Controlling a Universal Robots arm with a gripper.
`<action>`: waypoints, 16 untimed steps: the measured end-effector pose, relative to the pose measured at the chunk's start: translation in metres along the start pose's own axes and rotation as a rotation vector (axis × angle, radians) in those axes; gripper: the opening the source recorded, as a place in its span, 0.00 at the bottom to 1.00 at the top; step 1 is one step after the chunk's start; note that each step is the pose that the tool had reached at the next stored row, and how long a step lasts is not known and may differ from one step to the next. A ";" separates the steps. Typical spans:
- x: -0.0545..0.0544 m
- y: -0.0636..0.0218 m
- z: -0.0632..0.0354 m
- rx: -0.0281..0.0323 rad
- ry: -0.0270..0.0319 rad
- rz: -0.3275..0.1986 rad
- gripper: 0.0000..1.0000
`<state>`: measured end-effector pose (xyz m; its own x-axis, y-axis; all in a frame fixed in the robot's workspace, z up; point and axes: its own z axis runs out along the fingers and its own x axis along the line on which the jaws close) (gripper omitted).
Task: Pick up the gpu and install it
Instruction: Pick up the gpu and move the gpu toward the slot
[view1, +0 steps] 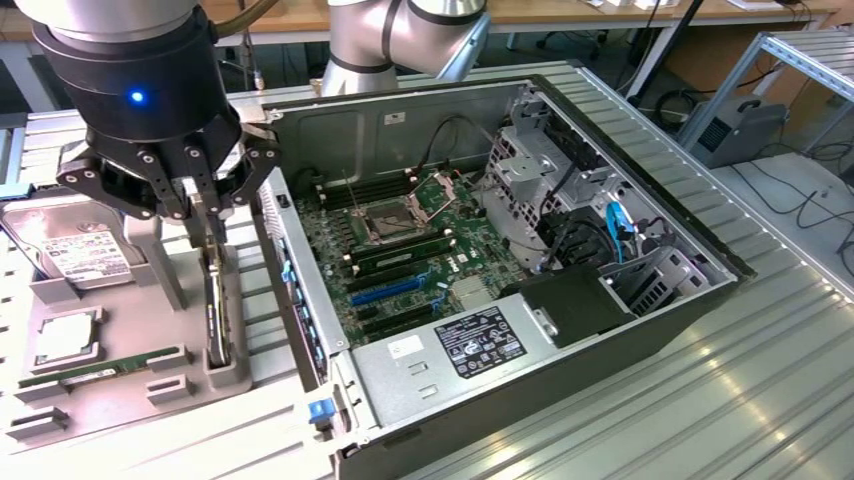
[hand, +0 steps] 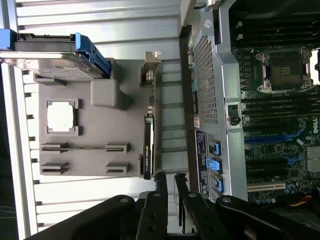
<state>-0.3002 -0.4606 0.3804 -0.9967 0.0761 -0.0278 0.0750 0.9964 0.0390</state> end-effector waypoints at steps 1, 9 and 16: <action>0.000 -0.0002 0.0000 0.0000 -0.0001 0.000 0.24; 0.000 -0.0004 0.0000 0.0000 -0.0001 0.000 0.42; 0.002 -0.0008 0.0068 0.0000 -0.0001 0.000 0.42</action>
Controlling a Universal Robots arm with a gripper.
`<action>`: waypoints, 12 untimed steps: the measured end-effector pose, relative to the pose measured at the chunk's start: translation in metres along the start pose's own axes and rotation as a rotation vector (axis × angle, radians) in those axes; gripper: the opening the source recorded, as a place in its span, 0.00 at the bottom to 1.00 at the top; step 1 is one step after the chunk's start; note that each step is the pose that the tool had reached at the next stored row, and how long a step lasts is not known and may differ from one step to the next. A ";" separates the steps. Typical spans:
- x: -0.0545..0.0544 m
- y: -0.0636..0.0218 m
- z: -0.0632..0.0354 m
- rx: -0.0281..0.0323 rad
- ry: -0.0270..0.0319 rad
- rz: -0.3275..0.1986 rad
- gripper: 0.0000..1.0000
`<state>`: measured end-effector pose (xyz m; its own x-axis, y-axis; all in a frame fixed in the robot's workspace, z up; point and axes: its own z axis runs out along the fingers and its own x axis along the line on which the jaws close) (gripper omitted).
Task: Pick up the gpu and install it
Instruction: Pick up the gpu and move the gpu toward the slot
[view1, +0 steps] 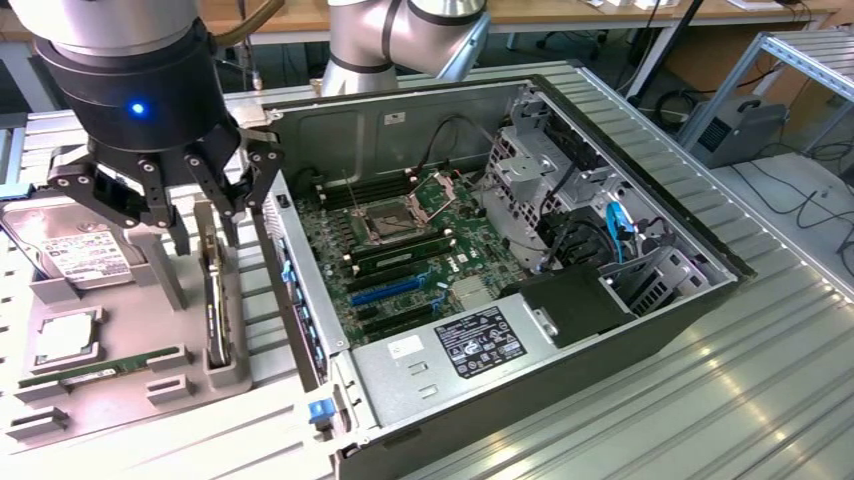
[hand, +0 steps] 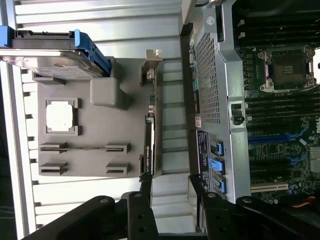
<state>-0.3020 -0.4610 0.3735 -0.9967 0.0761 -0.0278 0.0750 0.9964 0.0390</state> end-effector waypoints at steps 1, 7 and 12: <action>0.000 -0.0001 0.0015 0.0000 0.0000 0.000 0.42; 0.004 -0.0006 0.0084 0.0000 0.0000 0.000 0.42; 0.006 -0.0009 0.0128 -0.0001 0.0000 0.000 0.42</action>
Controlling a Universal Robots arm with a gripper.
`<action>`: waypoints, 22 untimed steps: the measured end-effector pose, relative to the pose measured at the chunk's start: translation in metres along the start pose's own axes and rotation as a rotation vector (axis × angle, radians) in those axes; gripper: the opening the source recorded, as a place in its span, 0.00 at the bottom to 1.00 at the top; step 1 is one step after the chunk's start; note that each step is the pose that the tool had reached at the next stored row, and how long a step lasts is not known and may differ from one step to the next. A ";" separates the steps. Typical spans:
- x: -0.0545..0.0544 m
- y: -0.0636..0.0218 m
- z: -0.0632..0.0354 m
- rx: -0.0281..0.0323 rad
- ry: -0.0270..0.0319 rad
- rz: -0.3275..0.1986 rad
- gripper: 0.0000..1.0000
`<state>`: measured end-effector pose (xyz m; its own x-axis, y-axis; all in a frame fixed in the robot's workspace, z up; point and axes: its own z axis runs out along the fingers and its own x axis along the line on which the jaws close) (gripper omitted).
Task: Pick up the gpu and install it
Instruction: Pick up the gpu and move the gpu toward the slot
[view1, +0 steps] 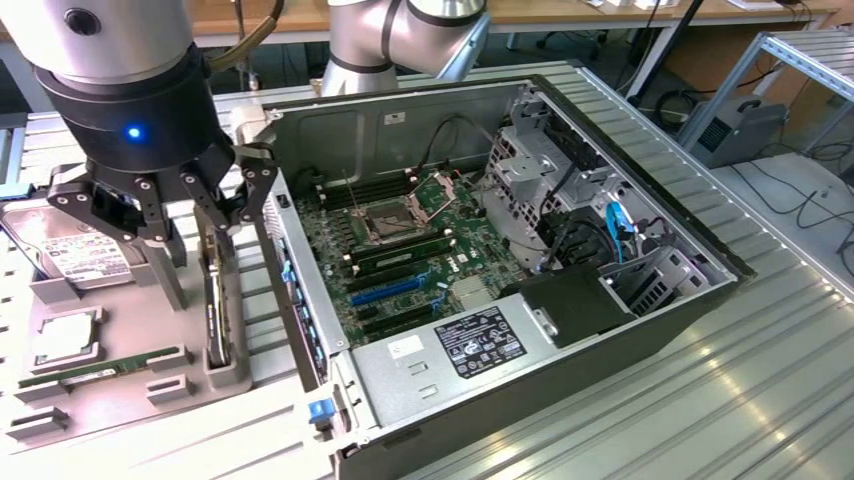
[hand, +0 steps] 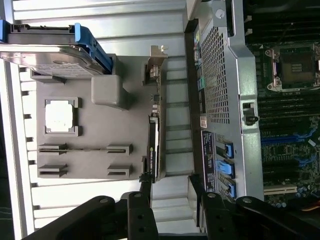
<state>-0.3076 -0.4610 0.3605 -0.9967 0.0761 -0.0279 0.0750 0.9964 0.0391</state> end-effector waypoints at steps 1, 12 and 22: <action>0.001 -0.0001 0.0012 0.0001 0.0001 0.000 0.42; 0.006 -0.0008 0.0091 0.0001 0.0000 0.000 0.42; 0.007 -0.0011 0.0149 0.0001 0.0001 0.000 0.42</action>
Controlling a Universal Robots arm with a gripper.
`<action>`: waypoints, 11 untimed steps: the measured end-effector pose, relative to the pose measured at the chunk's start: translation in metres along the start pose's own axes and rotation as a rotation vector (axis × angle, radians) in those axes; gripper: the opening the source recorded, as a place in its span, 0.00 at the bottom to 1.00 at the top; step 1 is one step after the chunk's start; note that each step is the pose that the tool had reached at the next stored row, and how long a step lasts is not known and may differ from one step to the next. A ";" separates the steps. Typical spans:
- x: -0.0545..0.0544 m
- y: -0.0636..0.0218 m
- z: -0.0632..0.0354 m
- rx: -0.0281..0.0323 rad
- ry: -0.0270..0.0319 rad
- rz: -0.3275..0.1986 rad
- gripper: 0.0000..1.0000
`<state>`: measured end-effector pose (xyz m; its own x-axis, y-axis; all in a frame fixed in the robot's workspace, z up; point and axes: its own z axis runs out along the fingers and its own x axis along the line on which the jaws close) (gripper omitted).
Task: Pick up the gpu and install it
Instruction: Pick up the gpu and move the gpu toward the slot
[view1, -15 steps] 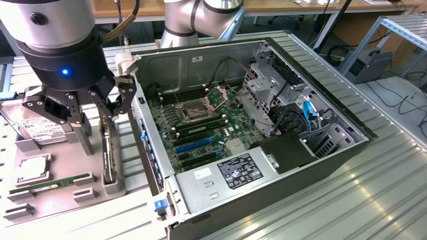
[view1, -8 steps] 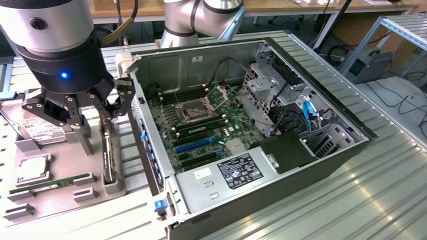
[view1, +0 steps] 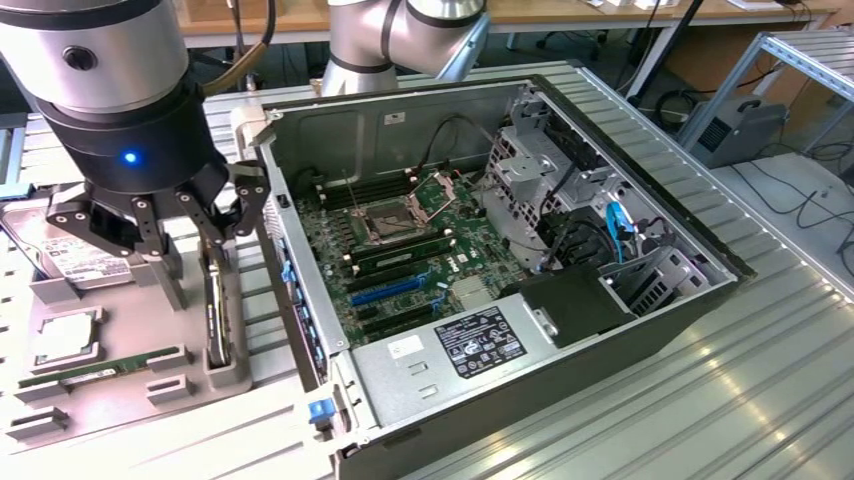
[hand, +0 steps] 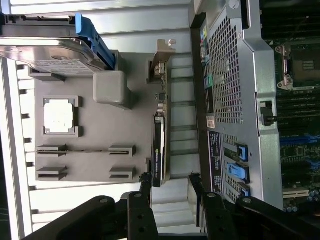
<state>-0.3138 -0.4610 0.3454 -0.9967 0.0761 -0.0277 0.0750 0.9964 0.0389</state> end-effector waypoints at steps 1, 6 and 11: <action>0.000 0.0000 0.0006 -0.0001 0.0000 0.000 0.42; 0.000 -0.0001 0.0037 -0.0001 -0.0001 0.000 0.42; 0.000 0.0005 0.0065 0.0000 -0.0001 0.002 0.42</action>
<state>-0.3138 -0.4602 0.3390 -0.9966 0.0782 -0.0277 0.0771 0.9963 0.0389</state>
